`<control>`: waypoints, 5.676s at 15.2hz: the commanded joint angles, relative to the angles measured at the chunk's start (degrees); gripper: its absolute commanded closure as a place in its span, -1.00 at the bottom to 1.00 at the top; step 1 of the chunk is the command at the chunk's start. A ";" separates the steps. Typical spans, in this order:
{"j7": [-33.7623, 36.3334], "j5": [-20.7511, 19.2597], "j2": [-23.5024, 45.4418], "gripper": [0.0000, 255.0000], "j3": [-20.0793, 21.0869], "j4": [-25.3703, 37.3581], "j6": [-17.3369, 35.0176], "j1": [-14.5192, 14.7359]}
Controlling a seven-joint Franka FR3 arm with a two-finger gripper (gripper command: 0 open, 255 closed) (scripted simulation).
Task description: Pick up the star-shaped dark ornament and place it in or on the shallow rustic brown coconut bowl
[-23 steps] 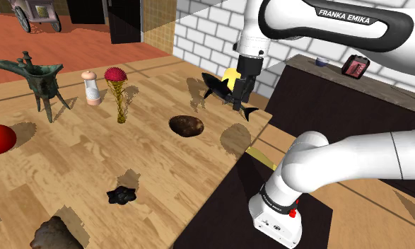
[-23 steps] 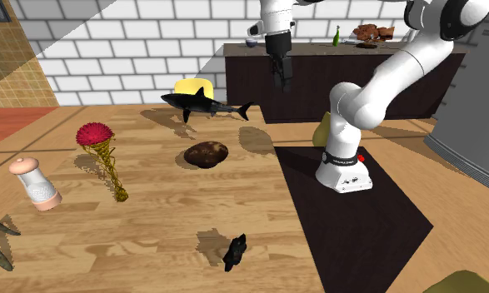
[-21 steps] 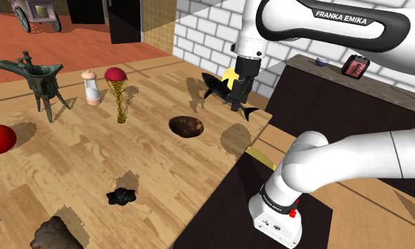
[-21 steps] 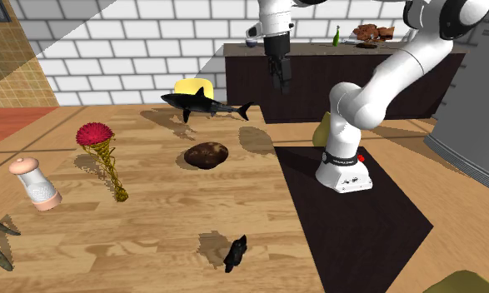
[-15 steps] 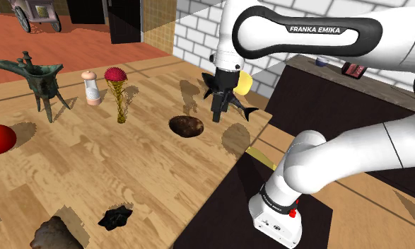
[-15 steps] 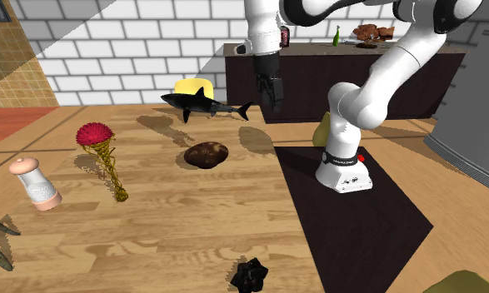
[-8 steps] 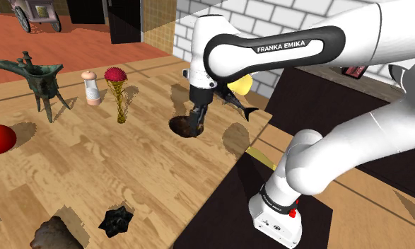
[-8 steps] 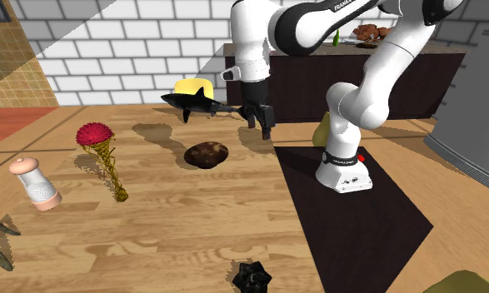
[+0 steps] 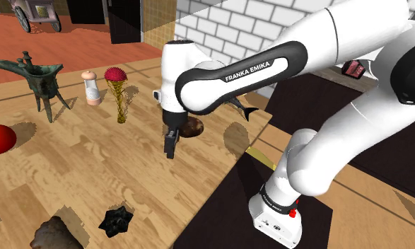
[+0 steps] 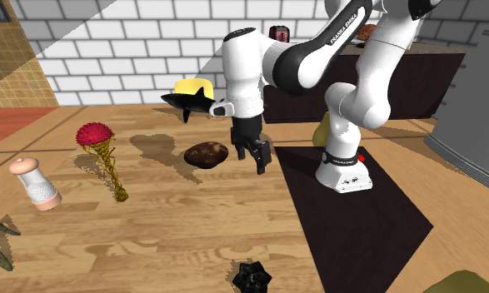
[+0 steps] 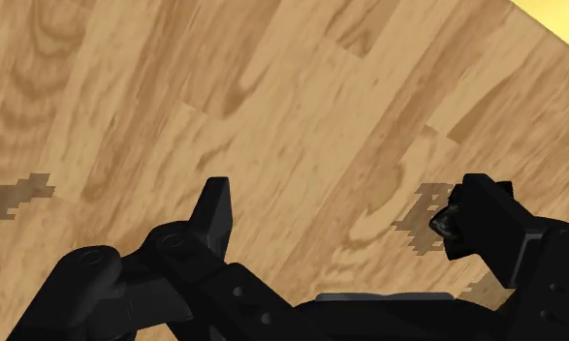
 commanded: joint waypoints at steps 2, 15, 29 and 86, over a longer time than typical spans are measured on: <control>-0.19 -1.07 5.76 -1.00 2.00 2.24 4.36 1.12; 4.58 -12.88 28.76 -1.00 7.42 13.41 17.71 7.32; 6.35 -15.43 32.95 -1.00 6.38 12.84 22.17 8.21; 21.09 -13.38 37.88 1.00 6.32 25.02 17.57 14.03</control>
